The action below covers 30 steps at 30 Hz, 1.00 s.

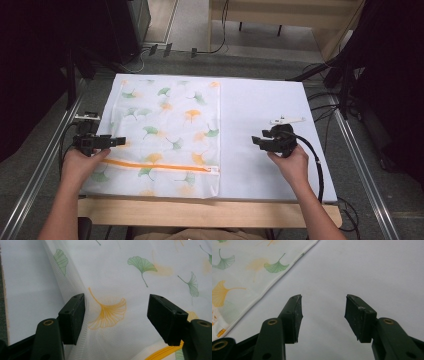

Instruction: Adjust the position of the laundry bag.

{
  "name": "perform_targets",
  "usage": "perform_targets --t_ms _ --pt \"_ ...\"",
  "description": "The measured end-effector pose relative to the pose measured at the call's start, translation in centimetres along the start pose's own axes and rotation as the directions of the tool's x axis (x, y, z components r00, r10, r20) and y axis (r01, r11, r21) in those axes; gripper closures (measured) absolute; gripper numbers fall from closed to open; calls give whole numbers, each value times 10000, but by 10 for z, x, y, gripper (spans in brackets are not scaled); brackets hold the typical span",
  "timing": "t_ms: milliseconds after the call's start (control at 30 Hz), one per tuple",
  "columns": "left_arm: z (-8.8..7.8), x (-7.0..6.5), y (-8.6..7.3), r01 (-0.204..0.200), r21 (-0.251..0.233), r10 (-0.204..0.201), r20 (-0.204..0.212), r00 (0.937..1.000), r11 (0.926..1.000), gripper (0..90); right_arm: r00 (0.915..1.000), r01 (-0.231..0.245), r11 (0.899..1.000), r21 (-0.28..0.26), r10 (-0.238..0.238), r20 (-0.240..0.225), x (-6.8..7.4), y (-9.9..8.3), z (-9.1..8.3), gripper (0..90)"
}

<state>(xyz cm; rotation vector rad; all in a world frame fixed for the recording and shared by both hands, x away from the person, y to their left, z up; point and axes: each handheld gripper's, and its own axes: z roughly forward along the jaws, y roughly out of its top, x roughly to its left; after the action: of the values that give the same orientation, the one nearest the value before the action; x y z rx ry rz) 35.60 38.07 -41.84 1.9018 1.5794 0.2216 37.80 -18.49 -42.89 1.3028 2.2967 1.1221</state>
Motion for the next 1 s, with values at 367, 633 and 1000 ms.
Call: perform_targets --t_ms 367,633,1000 --pt "-2 -5 -1 -354 -27 354 -61 9994 9994 360 10000 -21 10000 42 21 -22 2 2 3 484" --pt "-6 -6 -4 -228 40 228 74 9997 9997 408 9990 -182 9998 -63 179 -416 5 7 10 489" --pt "-5 -6 0 -289 -78 290 115 9995 9996 383 9995 49 9999 156 -44 -320 10 4 12 483"
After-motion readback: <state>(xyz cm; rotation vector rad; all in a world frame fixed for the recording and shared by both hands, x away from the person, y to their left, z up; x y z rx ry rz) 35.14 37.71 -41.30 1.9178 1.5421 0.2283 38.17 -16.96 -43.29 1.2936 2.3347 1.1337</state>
